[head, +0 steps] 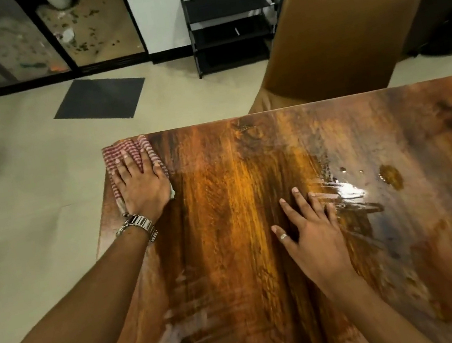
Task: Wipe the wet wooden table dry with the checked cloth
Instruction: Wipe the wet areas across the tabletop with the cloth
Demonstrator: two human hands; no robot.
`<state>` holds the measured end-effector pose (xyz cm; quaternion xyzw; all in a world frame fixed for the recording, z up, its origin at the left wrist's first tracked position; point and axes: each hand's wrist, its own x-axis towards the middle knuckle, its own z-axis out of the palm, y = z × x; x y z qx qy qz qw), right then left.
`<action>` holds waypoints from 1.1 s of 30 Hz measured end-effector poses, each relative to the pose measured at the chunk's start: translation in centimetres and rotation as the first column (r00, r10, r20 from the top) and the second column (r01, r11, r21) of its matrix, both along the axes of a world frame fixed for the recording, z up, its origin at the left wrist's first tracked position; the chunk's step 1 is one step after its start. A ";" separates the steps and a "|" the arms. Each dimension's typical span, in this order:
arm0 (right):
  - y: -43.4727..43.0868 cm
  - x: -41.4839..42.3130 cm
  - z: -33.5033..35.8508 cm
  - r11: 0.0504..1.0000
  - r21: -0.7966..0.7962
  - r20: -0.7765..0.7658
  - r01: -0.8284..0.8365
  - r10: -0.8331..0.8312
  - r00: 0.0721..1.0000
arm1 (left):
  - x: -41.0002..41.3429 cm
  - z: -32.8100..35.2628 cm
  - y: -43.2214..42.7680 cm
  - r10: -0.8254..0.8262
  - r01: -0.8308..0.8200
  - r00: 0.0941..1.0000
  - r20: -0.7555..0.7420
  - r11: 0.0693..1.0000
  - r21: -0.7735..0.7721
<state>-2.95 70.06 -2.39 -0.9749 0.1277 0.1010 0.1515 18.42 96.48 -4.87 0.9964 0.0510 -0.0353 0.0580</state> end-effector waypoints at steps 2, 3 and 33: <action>-1.8 0.0 0.1 0.999 0.003 0.010 0.051 -0.051 0.999 | -0.5 0.3 -3.7 -0.074 0.074 0.997 -0.006 0.997 0.009; -2.9 -0.1 0.2 0.997 0.009 0.007 0.074 -0.074 0.997 | -0.9 0.4 -6.2 -0.117 0.118 0.993 -0.010 0.993 0.020; -12.8 -10.6 0.3 0.912 -0.086 -0.021 0.402 -0.405 0.914 | -17.5 0.9 -38.7 -0.761 0.745 0.649 -0.006 0.636 -0.202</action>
